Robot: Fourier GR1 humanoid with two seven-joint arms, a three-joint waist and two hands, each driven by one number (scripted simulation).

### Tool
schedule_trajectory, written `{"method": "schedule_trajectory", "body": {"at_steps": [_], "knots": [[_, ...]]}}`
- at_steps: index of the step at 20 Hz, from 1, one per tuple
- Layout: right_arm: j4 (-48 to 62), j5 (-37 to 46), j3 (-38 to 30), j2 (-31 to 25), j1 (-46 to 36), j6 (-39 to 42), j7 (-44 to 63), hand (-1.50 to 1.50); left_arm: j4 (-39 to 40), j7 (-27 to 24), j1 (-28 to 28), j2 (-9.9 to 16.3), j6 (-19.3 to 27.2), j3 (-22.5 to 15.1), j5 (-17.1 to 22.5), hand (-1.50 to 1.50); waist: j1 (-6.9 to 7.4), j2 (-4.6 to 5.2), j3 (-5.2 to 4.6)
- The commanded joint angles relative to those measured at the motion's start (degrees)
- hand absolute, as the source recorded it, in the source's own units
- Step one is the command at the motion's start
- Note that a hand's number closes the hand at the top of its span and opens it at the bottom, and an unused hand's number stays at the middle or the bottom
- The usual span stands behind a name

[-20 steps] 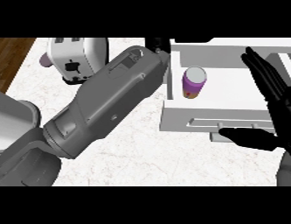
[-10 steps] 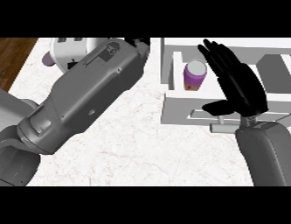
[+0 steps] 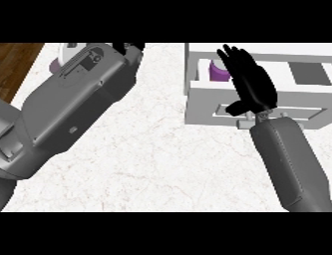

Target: Pick up the can, place it into the drawer and close the drawer

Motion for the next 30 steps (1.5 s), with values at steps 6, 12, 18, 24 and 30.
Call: {"method": "schedule_trajectory", "body": {"at_steps": [6, 12, 18, 24, 30], "knots": [[22.53, 3.72, -4.77, -1.27, -9.92, -14.80, -2.13, -1.50, -7.65, 2.21, 5.23, 4.79, -1.17, 0.65, -2.45, -1.50, 0.51, 0.68, 0.21], [31.16, 3.05, -8.44, -2.32, -13.42, -22.59, -3.69, -1.50, -11.62, 5.13, 5.06, 5.63, 1.76, 0.05, -3.75, -1.50, 1.89, 1.06, 0.29], [38.73, 4.97, -9.34, -1.94, -19.94, -27.46, -2.91, -1.50, -12.29, 6.85, 6.62, 9.21, -1.57, 2.52, -3.82, -1.50, 1.33, 1.25, 0.23], [43.66, 4.83, -11.61, -4.91, -26.62, -28.82, -1.89, -1.50, -18.26, 10.26, 6.80, 10.24, 1.73, 1.18, -5.11, -1.50, 3.14, 1.23, 0.28], [47.28, 5.40, -12.37, -7.40, -30.78, -28.30, -1.02, -1.50, -20.82, 10.88, 7.44, 9.75, 2.43, 0.76, -6.18, -1.50, 3.66, 1.58, 0.28]]}}
